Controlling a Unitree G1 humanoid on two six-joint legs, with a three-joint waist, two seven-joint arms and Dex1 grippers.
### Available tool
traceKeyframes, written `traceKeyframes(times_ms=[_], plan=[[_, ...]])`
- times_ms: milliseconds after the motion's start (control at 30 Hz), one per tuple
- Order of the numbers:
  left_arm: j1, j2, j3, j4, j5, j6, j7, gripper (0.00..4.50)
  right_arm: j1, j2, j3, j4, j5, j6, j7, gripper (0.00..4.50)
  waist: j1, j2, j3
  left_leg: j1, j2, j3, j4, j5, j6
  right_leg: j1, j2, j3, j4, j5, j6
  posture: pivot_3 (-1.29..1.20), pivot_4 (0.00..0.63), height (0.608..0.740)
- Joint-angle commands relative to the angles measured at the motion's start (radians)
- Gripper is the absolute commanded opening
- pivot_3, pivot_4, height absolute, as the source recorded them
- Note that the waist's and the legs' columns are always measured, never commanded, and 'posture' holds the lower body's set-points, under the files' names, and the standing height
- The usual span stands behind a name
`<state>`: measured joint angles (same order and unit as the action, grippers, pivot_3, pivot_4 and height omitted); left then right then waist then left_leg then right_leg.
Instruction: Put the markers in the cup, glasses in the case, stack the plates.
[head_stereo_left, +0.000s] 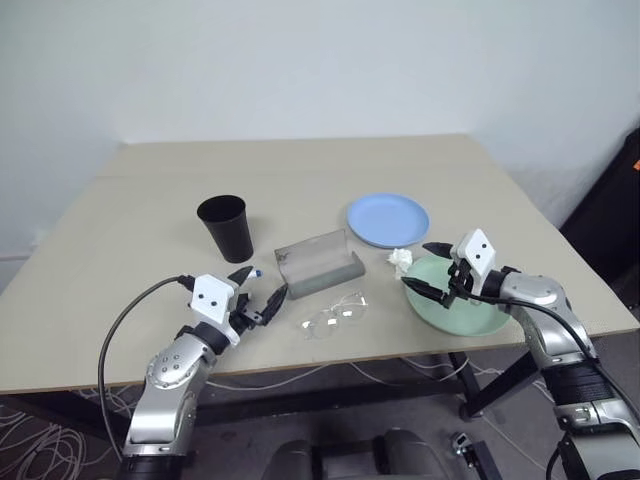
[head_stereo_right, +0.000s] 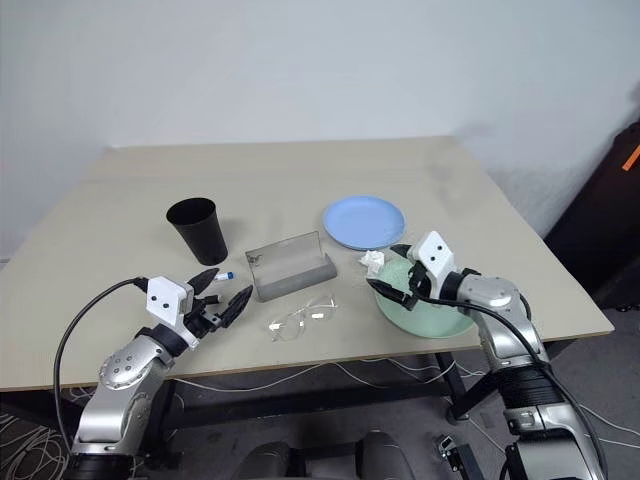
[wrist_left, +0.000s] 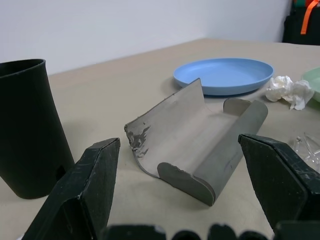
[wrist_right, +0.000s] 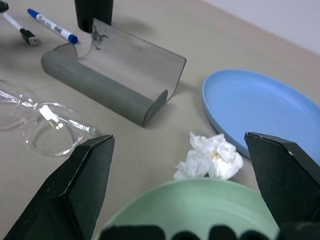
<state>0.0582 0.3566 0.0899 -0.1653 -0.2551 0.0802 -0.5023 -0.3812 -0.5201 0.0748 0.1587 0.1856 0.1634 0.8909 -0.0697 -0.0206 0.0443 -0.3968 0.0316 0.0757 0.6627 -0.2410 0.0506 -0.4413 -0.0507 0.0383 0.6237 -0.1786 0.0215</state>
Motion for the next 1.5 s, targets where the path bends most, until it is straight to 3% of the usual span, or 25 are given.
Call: traceKeyframes(times_ms=[33, 267, 833, 967, 1133, 1500], plan=[[0.004, -0.008, 0.0, -0.041, 0.006, -0.026, 0.011, 4.0, -0.025, -0.012, -0.014, -0.047, 0.013, 0.004, 0.009, 4.5, -0.001, 0.0, 0.0, 0.0, 0.0, 0.0, 0.0, 0.0, 0.0, 0.0, 0.0, 0.0, 0.0, 0.0, 0.0, 0.0, 0.0, 0.74], [-0.019, -0.007, -0.001, -0.029, 0.006, -0.034, 0.0, 4.0, -0.066, -0.014, -0.012, -0.038, 0.001, 0.009, -0.005, 4.5, 0.0, 0.0, 0.0, 0.0, 0.0, 0.0, 0.0, 0.0, 0.0, 0.0, 0.0, 0.0, 0.0, 0.0, 0.0, 0.0, 0.0, 0.74], [-0.162, 0.058, -0.002, 0.119, -0.067, -0.041, -0.23, 4.0, 0.06, 0.022, -0.054, -0.285, 0.008, 0.151, -0.204, 4.5, 0.017, 0.0, 0.0, 0.0, 0.0, 0.0, 0.0, 0.0, 0.0, -0.001, 0.001, 0.0, 0.0, 0.0, 0.0, 0.0, 0.0, 0.74], [-0.185, 0.078, -0.006, 0.117, -0.1, 0.004, -0.282, 4.0, 0.037, 0.011, -0.078, -0.415, 0.016, 0.387, -0.295, 4.5, 0.018, 0.0, 0.0, -0.001, 0.001, 0.0, 0.0, 0.0, 0.0, -0.001, 0.0, 0.0, 0.0, 0.0, 0.0, 0.0, 0.0, 0.74], [-0.154, 0.107, -0.008, 0.082, -0.153, 0.054, -0.359, 4.0, 0.043, -0.027, -0.042, -0.575, 0.057, 0.629, -0.293, 4.5, 0.018, 0.0, 0.0, -0.001, 0.003, 0.0, 0.0, 0.0, 0.0, -0.001, 0.0, 0.0, 0.0, 0.0, 0.0, 0.0, 0.0, 0.74], [-0.128, 0.102, -0.051, 0.071, -0.15, 0.075, -0.386, 4.0, 0.079, -0.065, 0.041, -0.702, 0.067, 0.956, -0.349, 4.5, 0.018, 0.0, 0.0, -0.001, 0.003, -0.001, 0.0, 0.0, 0.0, -0.002, -0.001, -0.001, -0.001, 0.0, 0.0, 0.0, 0.0, 0.74]])
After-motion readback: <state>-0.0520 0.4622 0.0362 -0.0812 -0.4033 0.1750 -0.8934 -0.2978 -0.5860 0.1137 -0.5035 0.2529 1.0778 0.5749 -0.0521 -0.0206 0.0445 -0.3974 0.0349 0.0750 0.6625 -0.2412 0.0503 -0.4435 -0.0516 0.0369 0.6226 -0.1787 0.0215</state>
